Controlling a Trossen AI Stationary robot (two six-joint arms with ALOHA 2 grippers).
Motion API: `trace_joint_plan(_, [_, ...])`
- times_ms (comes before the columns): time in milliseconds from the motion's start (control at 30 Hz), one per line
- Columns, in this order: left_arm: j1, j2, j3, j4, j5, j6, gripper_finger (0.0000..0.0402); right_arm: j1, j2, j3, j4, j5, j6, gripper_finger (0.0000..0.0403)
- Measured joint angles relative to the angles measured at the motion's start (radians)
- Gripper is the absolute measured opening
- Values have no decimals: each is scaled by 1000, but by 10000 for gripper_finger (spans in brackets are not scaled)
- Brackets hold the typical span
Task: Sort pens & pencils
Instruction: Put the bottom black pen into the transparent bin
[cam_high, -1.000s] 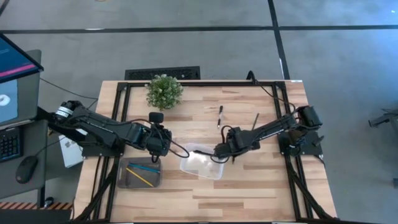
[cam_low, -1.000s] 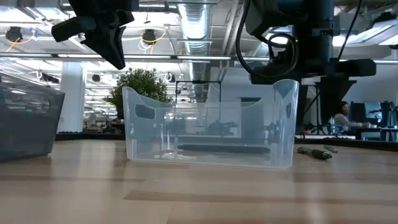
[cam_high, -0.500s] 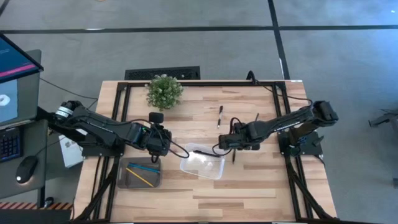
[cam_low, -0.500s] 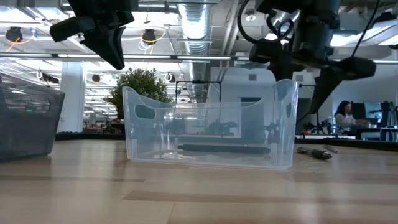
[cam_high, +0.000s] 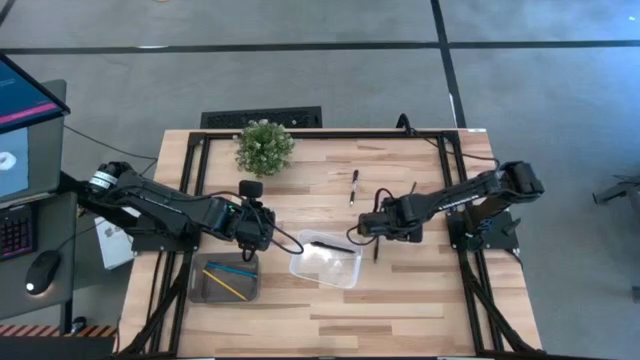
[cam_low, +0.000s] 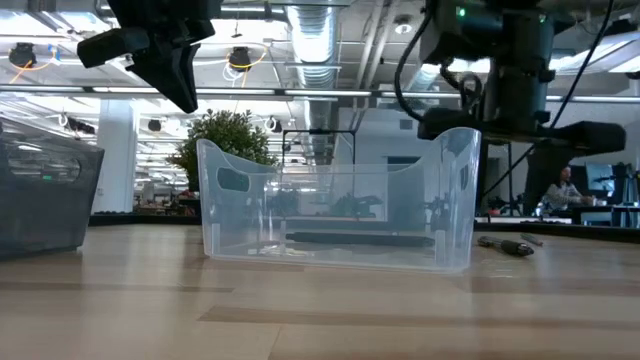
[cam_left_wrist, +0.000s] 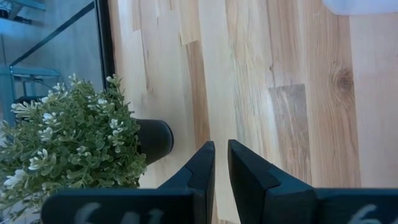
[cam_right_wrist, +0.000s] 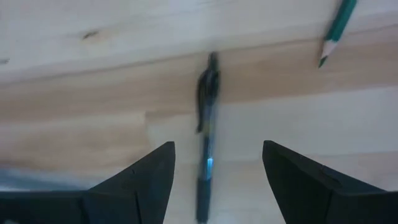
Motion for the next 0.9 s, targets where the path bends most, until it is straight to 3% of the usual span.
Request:
trace_joint_plan(267, [0, 0, 0, 0, 0, 0, 36, -33, 4, -19, 31, 2, -26, 265])
trace_joint_plan(633, [0, 0, 0, -1, -1, 1, 36, -68, 167, -10, 49, -51, -88, 265])
trace_joint_plan(900, [0, 0, 0, -1, -1, 15, 36, -66, 142, -15, 54, -48, -84, 265])
